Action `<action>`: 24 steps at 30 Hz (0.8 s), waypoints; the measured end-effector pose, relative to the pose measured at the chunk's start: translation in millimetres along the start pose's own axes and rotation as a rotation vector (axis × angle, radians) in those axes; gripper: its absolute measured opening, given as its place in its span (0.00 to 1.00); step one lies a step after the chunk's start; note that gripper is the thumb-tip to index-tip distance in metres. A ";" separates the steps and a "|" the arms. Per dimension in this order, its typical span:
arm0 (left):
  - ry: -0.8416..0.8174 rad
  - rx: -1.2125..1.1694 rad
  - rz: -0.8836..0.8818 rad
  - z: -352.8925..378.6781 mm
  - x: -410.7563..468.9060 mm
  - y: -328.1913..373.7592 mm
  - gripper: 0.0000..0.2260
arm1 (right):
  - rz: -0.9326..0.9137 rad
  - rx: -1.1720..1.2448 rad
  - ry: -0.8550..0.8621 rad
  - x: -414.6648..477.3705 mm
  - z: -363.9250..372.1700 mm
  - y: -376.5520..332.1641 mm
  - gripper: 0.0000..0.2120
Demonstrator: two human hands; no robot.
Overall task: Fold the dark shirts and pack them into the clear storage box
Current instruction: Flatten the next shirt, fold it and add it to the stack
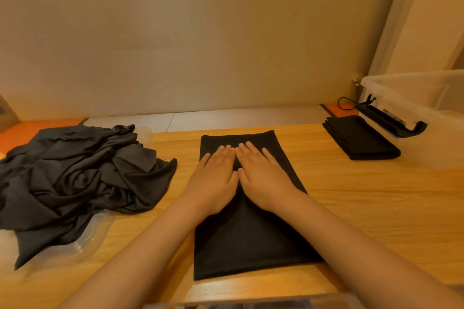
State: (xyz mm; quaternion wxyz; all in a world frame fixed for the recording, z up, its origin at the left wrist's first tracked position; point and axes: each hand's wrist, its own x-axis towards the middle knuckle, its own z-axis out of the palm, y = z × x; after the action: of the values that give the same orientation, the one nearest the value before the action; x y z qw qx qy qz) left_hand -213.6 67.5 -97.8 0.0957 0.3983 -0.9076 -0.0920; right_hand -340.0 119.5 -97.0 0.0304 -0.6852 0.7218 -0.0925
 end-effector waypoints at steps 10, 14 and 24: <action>-0.041 0.019 -0.006 31.6 34.7 -21.3 0.25 | 0.024 -0.003 -0.122 30.1 25.3 27.9 0.26; -0.093 0.066 -0.043 32.8 39.3 -29.1 0.26 | 0.034 -0.019 -0.143 34.8 26.6 32.3 0.26; -0.117 0.065 -0.227 24.7 44.7 -61.7 0.26 | 0.291 -0.099 -0.151 42.4 22.9 83.1 0.27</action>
State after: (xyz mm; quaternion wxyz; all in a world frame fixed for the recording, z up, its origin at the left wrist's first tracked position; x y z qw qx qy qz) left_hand -205.9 -4.4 -132.2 0.0185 0.4953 -0.8632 -0.0957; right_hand -420.4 78.8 -130.5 0.0640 -0.5791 0.8128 0.0003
